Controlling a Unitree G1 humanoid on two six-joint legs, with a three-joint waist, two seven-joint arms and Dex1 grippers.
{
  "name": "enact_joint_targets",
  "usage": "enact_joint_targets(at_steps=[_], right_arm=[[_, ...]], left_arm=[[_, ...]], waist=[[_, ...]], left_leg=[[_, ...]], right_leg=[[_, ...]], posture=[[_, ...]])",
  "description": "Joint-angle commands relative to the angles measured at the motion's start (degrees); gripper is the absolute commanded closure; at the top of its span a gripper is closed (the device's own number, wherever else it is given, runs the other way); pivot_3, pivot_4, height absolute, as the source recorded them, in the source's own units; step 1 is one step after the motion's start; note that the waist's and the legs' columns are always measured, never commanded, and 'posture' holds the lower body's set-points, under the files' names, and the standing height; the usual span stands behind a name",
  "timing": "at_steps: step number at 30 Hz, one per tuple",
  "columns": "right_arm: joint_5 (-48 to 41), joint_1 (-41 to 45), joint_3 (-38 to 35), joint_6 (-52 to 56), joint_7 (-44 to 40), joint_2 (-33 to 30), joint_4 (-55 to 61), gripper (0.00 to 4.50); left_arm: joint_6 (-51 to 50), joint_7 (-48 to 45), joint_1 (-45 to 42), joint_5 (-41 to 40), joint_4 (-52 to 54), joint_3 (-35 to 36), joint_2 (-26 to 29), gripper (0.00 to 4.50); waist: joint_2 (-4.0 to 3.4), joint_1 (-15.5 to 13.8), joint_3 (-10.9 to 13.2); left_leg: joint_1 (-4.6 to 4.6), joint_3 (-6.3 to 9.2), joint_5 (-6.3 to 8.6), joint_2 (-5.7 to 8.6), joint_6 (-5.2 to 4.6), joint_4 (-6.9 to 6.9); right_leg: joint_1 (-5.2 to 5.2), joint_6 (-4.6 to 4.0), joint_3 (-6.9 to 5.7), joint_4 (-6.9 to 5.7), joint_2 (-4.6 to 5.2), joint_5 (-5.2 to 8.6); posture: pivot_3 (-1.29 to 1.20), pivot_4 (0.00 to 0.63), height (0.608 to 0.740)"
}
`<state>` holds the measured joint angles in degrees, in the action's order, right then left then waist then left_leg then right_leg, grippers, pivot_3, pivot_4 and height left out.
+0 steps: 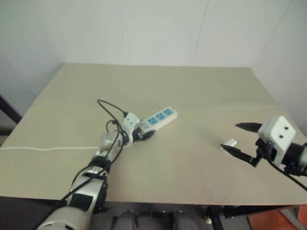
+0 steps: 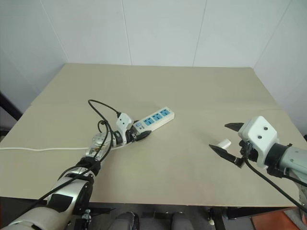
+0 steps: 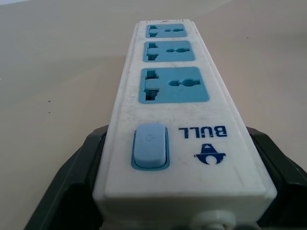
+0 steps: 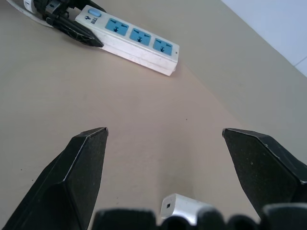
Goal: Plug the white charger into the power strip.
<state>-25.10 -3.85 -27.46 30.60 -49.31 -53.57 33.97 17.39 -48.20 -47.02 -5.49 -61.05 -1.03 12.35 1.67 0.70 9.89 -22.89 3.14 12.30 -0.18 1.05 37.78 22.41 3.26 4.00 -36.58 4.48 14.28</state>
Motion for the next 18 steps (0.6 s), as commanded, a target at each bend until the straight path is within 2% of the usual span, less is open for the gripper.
enact_joint_targets(at_steps=[1,5,9,13,18], right_arm=[[-0.8,0.6,-1.8,0.0,0.7,-0.3,1.7,0.00],[-0.7,0.7,-2.0,-0.6,-0.5,-1.0,1.3,0.00],[-0.5,1.2,-1.7,-1.7,-2.5,-2.1,-0.1,0.00],[-0.6,3.1,0.0,-3.9,-6.0,-4.1,-2.7,0.00],[0.5,6.4,4.2,-8.4,-11.7,-7.4,-7.0,0.00]], left_arm=[[2.1,-5.1,1.0,-0.7,0.7,-0.1,-0.6,1.17],[-2.5,-20.1,3.8,-4.5,12.5,-2.1,2.4,1.17],[-7.2,-29.3,8.6,-5.8,24.8,-5.0,6.8,1.17],[-8.2,-31.3,14.2,-4.5,32.5,-7.2,10.3,1.17],[-8.0,-29.6,18.6,-3.4,35.4,-8.8,10.8,1.17]], waist=[[0.00,0.0,0.0],[0.00,0.1,0.0],[-0.01,0.2,0.0],[-0.03,0.6,0.0],[-0.02,0.2,0.0]], left_leg=[[0.00,0.00,0.00,0.00,0.00,0.00],[-0.03,0.00,0.00,0.00,0.00,0.00],[-0.06,0.00,0.00,-0.02,0.00,0.00],[0.05,-0.03,0.00,-0.06,0.00,-0.01],[0.05,-0.03,0.00,-0.07,0.00,0.00]], right_leg=[[0.00,0.00,0.00,0.00,0.00,0.00],[0.02,-0.01,0.00,0.00,0.00,0.00],[0.09,-0.02,0.01,-0.06,-0.01,-0.01],[0.03,-0.03,0.05,-0.07,-0.02,0.00],[0.01,-0.03,0.03,-0.05,-0.02,0.00]], posture=[[0.00,0.150,0.740],[0.00,0.150,0.740],[0.00,0.150,0.740],[0.00,0.150,0.740],[0.00,0.150,0.740]])
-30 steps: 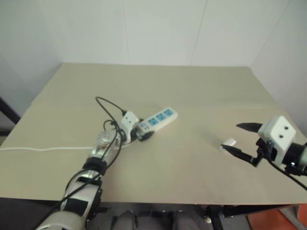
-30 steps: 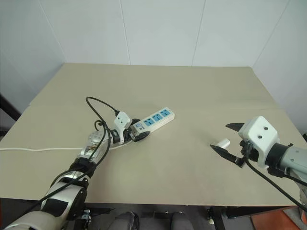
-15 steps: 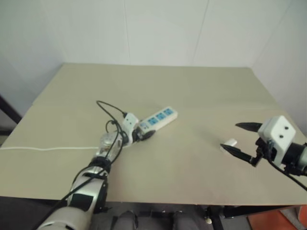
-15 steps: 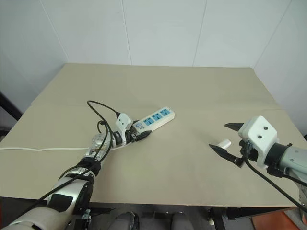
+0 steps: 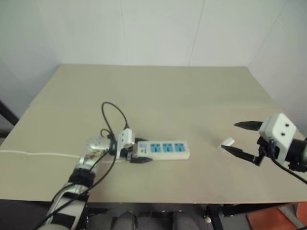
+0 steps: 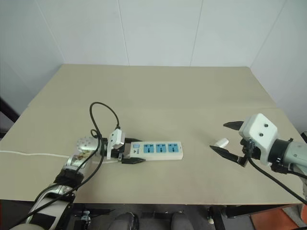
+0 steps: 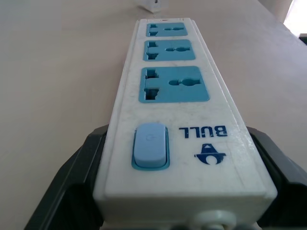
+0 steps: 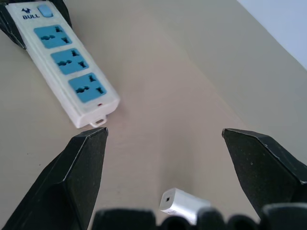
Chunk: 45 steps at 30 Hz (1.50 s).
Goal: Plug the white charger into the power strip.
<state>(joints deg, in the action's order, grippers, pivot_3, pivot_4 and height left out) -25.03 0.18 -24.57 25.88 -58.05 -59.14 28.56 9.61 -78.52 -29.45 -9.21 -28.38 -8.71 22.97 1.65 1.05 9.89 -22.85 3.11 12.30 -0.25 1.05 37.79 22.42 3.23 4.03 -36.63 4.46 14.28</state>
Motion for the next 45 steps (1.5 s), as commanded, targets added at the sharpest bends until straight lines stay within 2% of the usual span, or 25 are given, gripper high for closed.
enact_joint_targets(at_steps=[1,3,7,12,18,23,28,35,45], right_arm=[[0.8,4.1,3.1,-4.6,-4.0,-2.6,-3.1,0.00],[1.8,7.0,6.0,-6.6,-5.8,-3.4,-5.6,0.00],[9.2,12.9,15.2,-17.8,-13.5,-7.5,-14.6,0.00],[20.0,22.3,27.3,-37.8,-24.1,-10.6,-28.1,0.00],[33.7,39.3,38.7,-55.5,-25.1,-5.7,-45.3,0.00],[40.0,50.0,45.1,-65.4,-26.3,-1.0,-57.4,0.00],[43.9,55.4,49.9,-70.4,-27.9,1.8,-65.5,0.00],[49.7,59.5,54.2,-76.4,-25.5,4.5,-74.2,0.00],[54.8,61.6,57.2,-76.8,-21.5,8.8,-81.2,0.00]], left_arm=[[0.3,1.4,1.6,0.7,2.4,-1.4,-0.1,1.17],[0.8,2.0,2.3,1.0,1.8,-1.8,-0.4,1.17],[-0.1,2.4,2.9,0.2,0.9,-2.4,-1.8,1.17],[1.3,1.9,1.2,1.1,-0.3,-3.4,-2.6,1.17],[2.0,1.5,0.3,1.3,-1.4,-4.4,-3.1,1.17],[2.1,1.6,0.1,1.3,-1.7,-4.6,-3.0,1.17],[1.8,2.2,0.1,1.3,-1.5,-4.7,-3.0,1.17],[1.7,2.7,0.3,1.5,-1.0,-4.9,-2.6,1.17],[0.8,3.8,1.5,1.4,0.7,-4.7,-1.8,1.17]], waist=[[0.00,-0.2,0.0],[0.00,-0.3,0.0],[-0.02,-0.4,0.0],[-0.07,-0.4,0.0],[-0.10,0.1,0.0],[-0.11,0.0,0.0],[-0.12,-0.2,0.0],[-0.15,0.0,0.0],[-0.16,0.2,0.0]], left_leg=[[0.01,0.00,0.00,0.00,0.00,0.01],[0.02,0.00,0.00,0.00,0.00,0.01],[0.04,-0.03,0.00,0.02,-0.01,0.03],[0.04,-0.03,0.00,0.04,-0.01,0.03],[0.08,-0.06,0.00,0.03,0.00,0.03],[0.08,-0.04,0.00,0.04,-0.01,0.02],[0.09,-0.02,0.00,0.05,-0.01,0.02],[0.14,-0.02,0.00,0.06,-0.01,0.02],[0.16,-0.02,0.00,0.07,-0.01,0.02]], right_leg=[[-0.02,0.00,-0.01,0.00,0.00,0.00],[-0.03,0.00,-0.01,0.01,0.01,0.00],[-0.07,0.00,-0.02,0.06,0.04,0.00],[-0.10,0.01,-0.05,0.13,0.06,0.00],[-0.07,0.00,-0.02,0.09,0.05,-0.01],[-0.06,-0.02,-0.02,0.06,0.06,-0.02],[-0.06,-0.04,-0.02,0.05,0.06,-0.02],[-0.07,-0.06,-0.01,-0.05,0.07,-0.03],[-0.07,-0.06,0.00,-0.07,0.07,-0.03]], posture=[[0.00,0.150,0.740],[0.00,0.150,0.740],[0.00,0.150,0.740],[0.00,0.150,0.740],[0.00,0.150,0.740],[0.00,0.150,0.740],[0.00,0.150,0.740],[0.00,0.150,0.740],[0.00,0.150,0.740]])
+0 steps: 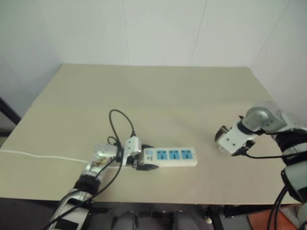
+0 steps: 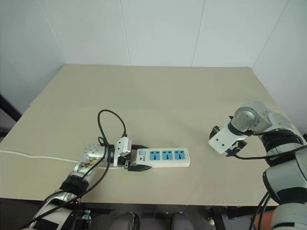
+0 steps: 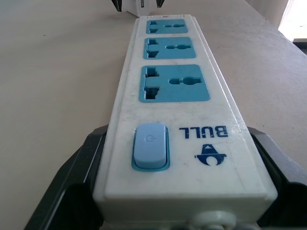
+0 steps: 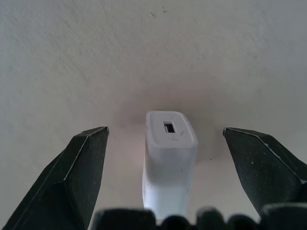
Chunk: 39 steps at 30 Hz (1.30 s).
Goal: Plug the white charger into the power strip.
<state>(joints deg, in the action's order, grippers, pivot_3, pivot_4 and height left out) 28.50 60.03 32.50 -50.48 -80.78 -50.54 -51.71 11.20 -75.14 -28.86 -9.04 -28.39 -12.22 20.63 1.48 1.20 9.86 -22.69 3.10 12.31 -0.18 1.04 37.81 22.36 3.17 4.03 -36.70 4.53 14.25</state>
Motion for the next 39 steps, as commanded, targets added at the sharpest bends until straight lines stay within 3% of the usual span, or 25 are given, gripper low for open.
enact_joint_targets(at_steps=[1,4,12,17,24,28,32,39], right_arm=[[1.9,2.0,0.5,-0.6,1.6,0.5,-1.4,0.00],[3.9,2.6,1.6,-0.6,2.6,1.4,-3.0,0.61],[6.2,3.6,2.5,-0.8,5.0,2.9,-6.3,3.28],[2.2,3.6,-0.2,0.5,4.5,3.4,-4.0,3.34],[-24.4,-2.7,-14.9,23.2,-4.7,4.9,14.8,3.34],[-41.1,-8.8,-24.2,43.5,-2.5,8.8,28.4,3.34],[-55.8,-16.6,-31.2,63.5,8.4,16.8,41.9,3.34],[-58.6,-28.1,-29.1,70.3,14.4,22.8,53.3,3.34]], left_arm=[[-0.8,0.6,1.0,1.2,0.8,-1.1,0.6,1.17],[-1.0,1.1,1.2,1.2,1.1,-1.1,0.7,1.17],[-1.2,1.8,1.5,1.2,1.8,-1.0,1.2,1.17],[-1.2,1.9,1.4,1.3,1.5,-1.1,1.5,1.17],[-1.0,1.8,1.4,1.3,1.2,-1.3,1.6,1.17],[-1.0,1.9,1.5,1.3,1.1,-1.4,1.6,1.17],[-0.8,1.7,1.2,1.3,0.6,-1.6,1.5,1.17],[-0.5,1.6,0.8,1.2,-0.3,-1.7,1.0,1.17]], waist=[[0.00,0.1,0.0],[-0.01,0.2,0.0],[0.01,1.0,0.0],[0.01,1.4,0.0],[-0.07,1.2,0.0],[-0.06,1.1,0.0],[-0.06,1.1,0.0],[-0.06,0.8,0.0]], left_leg=[[0.00,0.00,0.00,0.00,0.00,0.00],[0.01,0.00,0.00,0.00,0.00,0.00],[0.29,-0.02,0.00,0.00,0.00,0.00],[0.40,-0.01,0.00,0.00,0.00,0.00],[0.32,0.02,0.01,-0.01,-0.01,-0.02],[0.27,0.08,0.04,-0.02,-0.07,-0.04],[0.27,0.11,0.04,-0.03,-0.07,-0.03],[0.18,0.09,0.04,-0.02,-0.07,-0.03]], right_leg=[[0.00,0.00,0.00,0.00,0.00,0.00],[-0.01,0.00,0.00,-0.01,0.00,0.00],[-0.26,-0.01,0.03,-0.02,0.00,-0.01],[-0.32,-0.03,0.05,-0.09,-0.01,-0.02],[-0.20,-0.04,0.12,-0.17,-0.02,-0.02],[-0.20,-0.04,0.05,-0.10,-0.01,-0.03],[-0.19,-0.05,0.05,-0.16,-0.02,-0.03],[-0.10,-0.03,0.02,-0.11,-0.03,-0.02]], posture=[[0.00,0.150,0.740],[0.00,0.150,0.740],[0.00,0.150,0.740],[0.00,0.150,0.740],[0.00,0.150,0.740],[0.00,0.150,0.740],[0.00,0.150,0.740],[0.00,0.150,0.740]])
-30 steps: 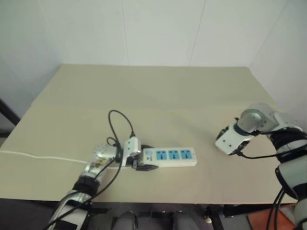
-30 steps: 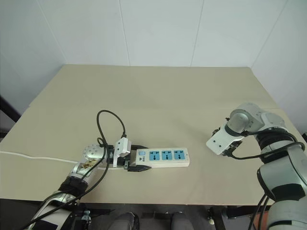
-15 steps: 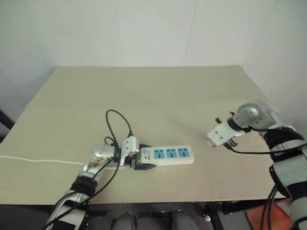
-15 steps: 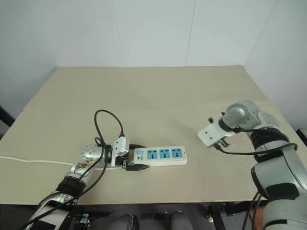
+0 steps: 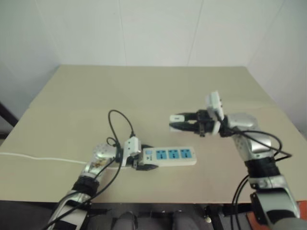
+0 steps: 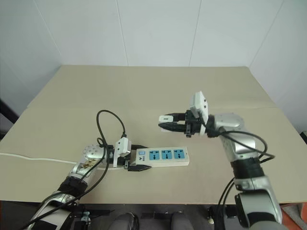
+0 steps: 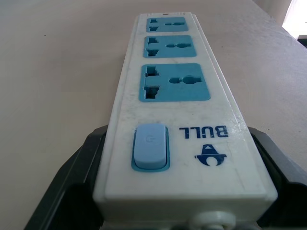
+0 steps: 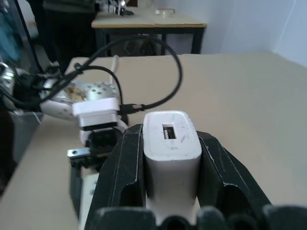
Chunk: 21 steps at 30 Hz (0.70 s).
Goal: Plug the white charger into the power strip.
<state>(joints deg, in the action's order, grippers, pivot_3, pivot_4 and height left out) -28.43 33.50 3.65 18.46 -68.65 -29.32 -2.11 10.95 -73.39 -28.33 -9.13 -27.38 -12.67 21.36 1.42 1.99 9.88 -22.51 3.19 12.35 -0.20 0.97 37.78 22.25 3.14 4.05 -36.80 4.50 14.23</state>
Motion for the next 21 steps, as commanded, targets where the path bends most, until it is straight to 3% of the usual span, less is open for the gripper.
enact_joint_targets(at_steps=[1,21], right_arm=[[-1.9,-2.1,0.0,2.4,2.7,2.2,3.8,3.34],[9.2,-5.1,7.1,-13.4,1.2,8.9,-5.8,3.34]], left_arm=[[-0.1,-0.2,0.2,1.3,-1.4,-1.2,0.2,1.17],[1.0,-1.8,-1.2,1.4,-4.1,-1.1,-0.3,1.17]], waist=[[0.00,0.1,0.0],[0.00,0.1,0.0]], left_leg=[[0.01,-0.01,0.00,0.00,0.00,0.00],[0.03,-0.02,0.00,0.00,0.00,0.01]], right_leg=[[0.00,0.00,0.00,-0.01,0.00,0.00],[-0.03,0.04,-0.01,0.00,-0.03,0.01]], posture=[[0.00,0.150,0.740],[0.00,0.150,0.740]])
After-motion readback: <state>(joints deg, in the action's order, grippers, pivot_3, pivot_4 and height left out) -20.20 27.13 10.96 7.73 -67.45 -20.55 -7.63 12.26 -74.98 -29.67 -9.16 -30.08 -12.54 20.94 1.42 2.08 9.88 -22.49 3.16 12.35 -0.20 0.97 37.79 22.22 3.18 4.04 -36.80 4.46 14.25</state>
